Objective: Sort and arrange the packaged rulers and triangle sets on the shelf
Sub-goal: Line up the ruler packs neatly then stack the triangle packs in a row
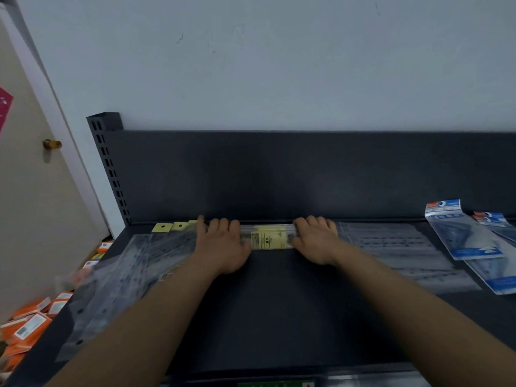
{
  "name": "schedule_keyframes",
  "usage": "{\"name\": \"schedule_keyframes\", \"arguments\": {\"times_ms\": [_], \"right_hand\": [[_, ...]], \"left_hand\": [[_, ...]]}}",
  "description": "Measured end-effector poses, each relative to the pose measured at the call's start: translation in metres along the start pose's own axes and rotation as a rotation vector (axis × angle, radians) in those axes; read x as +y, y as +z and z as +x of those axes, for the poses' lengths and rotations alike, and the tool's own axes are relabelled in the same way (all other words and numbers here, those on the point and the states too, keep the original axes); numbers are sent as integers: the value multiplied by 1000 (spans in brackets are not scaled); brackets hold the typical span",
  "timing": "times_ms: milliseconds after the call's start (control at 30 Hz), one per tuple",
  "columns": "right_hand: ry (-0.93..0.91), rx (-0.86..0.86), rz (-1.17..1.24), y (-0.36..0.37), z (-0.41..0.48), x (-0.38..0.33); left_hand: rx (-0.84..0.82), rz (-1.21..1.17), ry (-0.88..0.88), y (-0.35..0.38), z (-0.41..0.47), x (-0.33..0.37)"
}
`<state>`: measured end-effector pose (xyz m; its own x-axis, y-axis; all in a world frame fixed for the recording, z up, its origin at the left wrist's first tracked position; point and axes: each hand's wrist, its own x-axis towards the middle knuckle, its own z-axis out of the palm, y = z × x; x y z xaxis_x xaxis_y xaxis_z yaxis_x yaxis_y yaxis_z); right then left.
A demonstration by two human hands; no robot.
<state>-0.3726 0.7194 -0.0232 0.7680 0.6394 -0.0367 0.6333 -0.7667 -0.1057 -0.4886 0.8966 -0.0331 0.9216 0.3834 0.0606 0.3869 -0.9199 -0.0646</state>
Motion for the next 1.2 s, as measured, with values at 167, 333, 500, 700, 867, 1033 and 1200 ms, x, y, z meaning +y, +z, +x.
{"name": "schedule_keyframes", "arguments": {"times_ms": [167, 333, 500, 700, 867, 1033, 1200], "right_hand": [[-18, 8, -34, 7, 10, 0], [-63, 32, -44, 17, 0, -1], [-63, 13, -68, 26, -10, 0], [-45, -16, -84, 28, -28, -3], [-33, -45, -87, 30, -48, -7], [-22, -63, -85, 32, -65, -9], [-10, -130, -89, 28, -80, -12]], "left_hand": [[40, -30, 124, 5, 8, 7], [55, -97, 190, 15, 9, 11], [-64, -135, 188, 17, 2, 11], [-109, -125, 178, 16, -17, 16], [-165, -133, 184, 13, -34, 17], [-199, -128, 186, 11, -51, 20], [-246, -124, 183, 6, -65, 22]]}}
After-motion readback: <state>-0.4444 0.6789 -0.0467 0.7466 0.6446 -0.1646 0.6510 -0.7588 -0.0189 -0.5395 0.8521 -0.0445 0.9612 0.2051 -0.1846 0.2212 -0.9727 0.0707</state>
